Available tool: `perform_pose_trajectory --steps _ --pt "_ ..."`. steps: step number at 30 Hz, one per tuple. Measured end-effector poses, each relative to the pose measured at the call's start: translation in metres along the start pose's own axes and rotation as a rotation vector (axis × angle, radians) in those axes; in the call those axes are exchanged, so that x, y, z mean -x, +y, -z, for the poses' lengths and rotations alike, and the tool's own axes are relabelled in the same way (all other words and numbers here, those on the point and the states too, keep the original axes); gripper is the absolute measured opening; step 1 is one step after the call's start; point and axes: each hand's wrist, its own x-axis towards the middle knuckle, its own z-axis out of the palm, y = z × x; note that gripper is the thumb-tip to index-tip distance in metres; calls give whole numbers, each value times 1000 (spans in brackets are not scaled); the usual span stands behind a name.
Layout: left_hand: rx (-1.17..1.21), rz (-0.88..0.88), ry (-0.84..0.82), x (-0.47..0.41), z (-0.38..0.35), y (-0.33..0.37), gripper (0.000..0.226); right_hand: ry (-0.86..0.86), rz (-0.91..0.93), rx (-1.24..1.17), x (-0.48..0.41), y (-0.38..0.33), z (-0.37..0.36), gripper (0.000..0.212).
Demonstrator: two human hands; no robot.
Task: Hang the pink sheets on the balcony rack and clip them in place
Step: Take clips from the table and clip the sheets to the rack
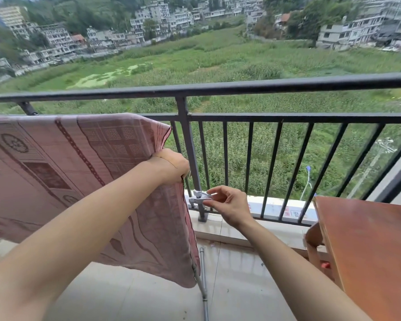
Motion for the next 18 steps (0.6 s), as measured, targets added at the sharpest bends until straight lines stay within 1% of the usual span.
perform_pose_trajectory --steps 1,4,7,11,13,16,18 --pt "18 -2 17 0 -2 -1 15 -4 10 -6 -2 -4 -4 27" --pt "55 10 44 -2 -9 -4 17 -18 44 -18 -10 -14 -16 25" --pt "65 6 67 -2 -12 -4 18 -22 67 -23 -15 -21 -26 29" --pt "59 -4 73 -2 -14 -3 19 -30 53 -37 -20 -23 -31 35" --pt "75 2 70 -2 -15 -3 19 -45 32 -40 -21 -23 -30 43" --pt "89 -17 85 0 -14 -3 20 -83 3 25 -19 -21 -28 70" --pt "122 -26 159 3 -12 1 25 -93 -13 117 -15 -18 -23 82"
